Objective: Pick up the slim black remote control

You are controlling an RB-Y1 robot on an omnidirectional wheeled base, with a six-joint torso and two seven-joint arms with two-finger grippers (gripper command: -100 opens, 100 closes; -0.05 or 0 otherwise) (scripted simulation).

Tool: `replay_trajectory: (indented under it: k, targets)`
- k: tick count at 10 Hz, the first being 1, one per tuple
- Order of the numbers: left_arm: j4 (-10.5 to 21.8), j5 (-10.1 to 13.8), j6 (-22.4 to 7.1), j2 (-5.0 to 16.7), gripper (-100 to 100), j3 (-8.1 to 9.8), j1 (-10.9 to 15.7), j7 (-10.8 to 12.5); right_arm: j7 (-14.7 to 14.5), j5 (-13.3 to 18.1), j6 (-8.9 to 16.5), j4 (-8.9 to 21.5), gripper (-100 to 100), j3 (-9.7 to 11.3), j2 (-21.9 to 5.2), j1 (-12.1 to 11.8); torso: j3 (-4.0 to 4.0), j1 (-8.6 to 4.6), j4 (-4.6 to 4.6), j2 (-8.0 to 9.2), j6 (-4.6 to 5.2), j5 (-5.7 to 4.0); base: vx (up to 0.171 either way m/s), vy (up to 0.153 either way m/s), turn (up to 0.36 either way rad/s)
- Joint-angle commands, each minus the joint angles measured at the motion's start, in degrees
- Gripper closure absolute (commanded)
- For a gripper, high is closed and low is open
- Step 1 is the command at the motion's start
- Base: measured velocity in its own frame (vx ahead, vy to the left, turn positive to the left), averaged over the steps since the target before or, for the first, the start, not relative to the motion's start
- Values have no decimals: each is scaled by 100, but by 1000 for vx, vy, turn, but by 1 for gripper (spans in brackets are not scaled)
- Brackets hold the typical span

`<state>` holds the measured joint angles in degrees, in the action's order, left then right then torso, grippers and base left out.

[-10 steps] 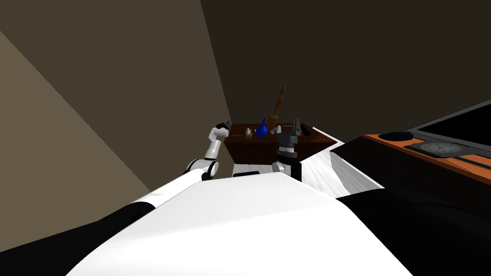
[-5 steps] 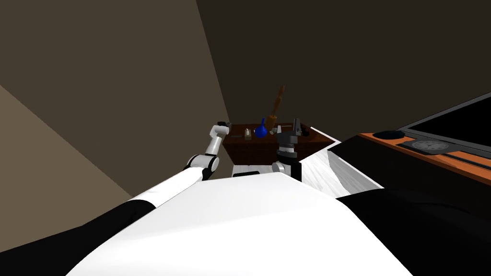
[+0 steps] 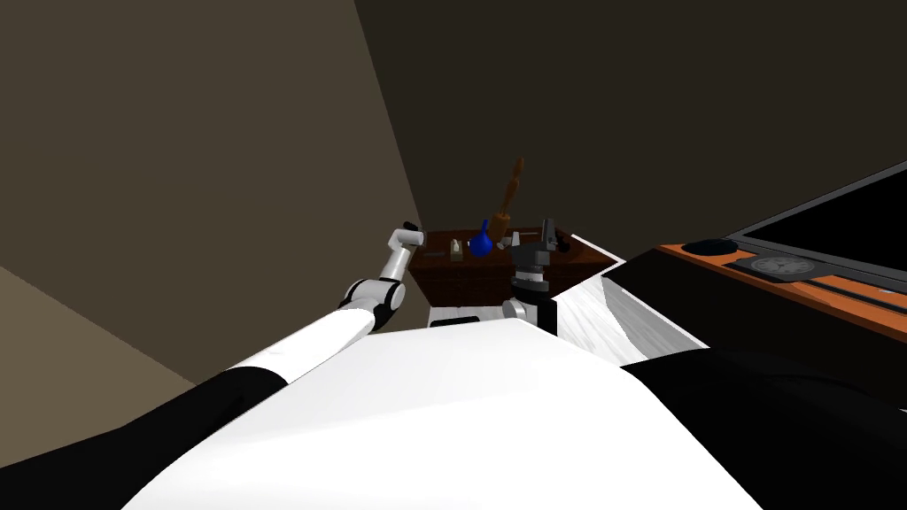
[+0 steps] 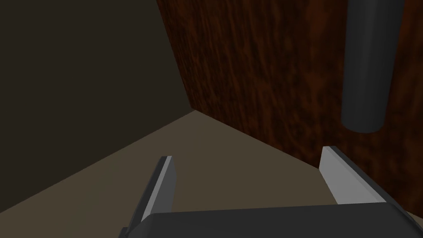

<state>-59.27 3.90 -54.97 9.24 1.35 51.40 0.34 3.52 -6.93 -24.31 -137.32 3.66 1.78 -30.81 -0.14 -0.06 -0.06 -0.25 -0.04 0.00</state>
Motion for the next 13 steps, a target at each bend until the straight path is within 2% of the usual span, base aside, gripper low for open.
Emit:
replay_trajectory:
  k: [1, 2, 3, 4, 5, 6, 7, 8, 9, 10, 11, 12, 13]
  targets:
    - [286, 17, -286, 5, -100, 42, 111, 9, 0, 0, 0, 0, 0, 0, 0, 0, 0, 0, 0, 0, 0, 0, 66, -10, -39]
    - [322, 17, -305, 5, -100, 42, 111, 9, 0, 0, 0, 0, 0, 0, 0, 0, -2, -1, -2, -1, -2, 0, 29, -5, 8]
    - [633, 46, -506, 10, -100, 127, 326, 31, 0, 0, 0, 0, 0, 0, 0, 0, 3, 2, 0, 8, -2, 1, 52, -17, -80]
    - [705, 46, -636, 10, -100, 127, 326, 31, 0, 0, 0, 0, 0, 0, 0, 0, 2, -4, 0, 4, 0, -1, 54, -9, -39]
    - [906, 74, -820, 16, -100, 213, 524, 53, 0, 0, 0, 0, 0, 0, 0, 0, 1, -1, 0, 4, -2, 0, 67, -13, -66]
    - [1065, 74, -989, 16, -100, 213, 524, 53, 0, 0, 0, 0, 0, 0, 0, 0, -1, -3, -1, 0, 0, 0, 67, -4, -36]
    - [1243, 102, -1151, 20, -100, 298, 706, 75, 0, 0, 0, 0, 0, 0, 0, 0, -2, 1, -2, -1, -2, 1, 84, -7, -67]
    - [1395, 102, -1319, 20, -100, 298, 706, 75, 0, 0, 0, 0, 0, 0, 0, 0, -4, -1, -2, -7, -1, 0, 66, -8, -37]
    - [1632, 128, -1481, 23, -100, 382, 870, 98, 0, 0, 0, 0, 0, 0, 0, 0, -3, 0, -3, -2, -3, 0, 52, -16, -72]
    - [1776, 128, -1626, 23, -100, 382, 870, 98, 0, 0, 0, 0, 0, 0, 0, 0, 0, -4, -1, 2, 0, 0, 49, -8, -29]
    - [2015, 154, -1777, 24, -100, 462, 1017, 119, 0, 0, 0, 0, 0, 0, 0, 0, 1, -2, -1, 5, -3, 0, 78, -6, -51]
    - [2094, 154, -1913, 24, -100, 462, 1017, 119, 0, 0, 0, 0, 0, 0, 0, 0, -2, -1, -2, -2, -1, 0, 75, -11, -34]
    - [2234, 177, -2135, 22, -100, 538, 1146, 140, 0, 0, 0, 0, 0, 0, 0, 0, -3, -2, -3, -3, -3, 0, 75, -13, -60]
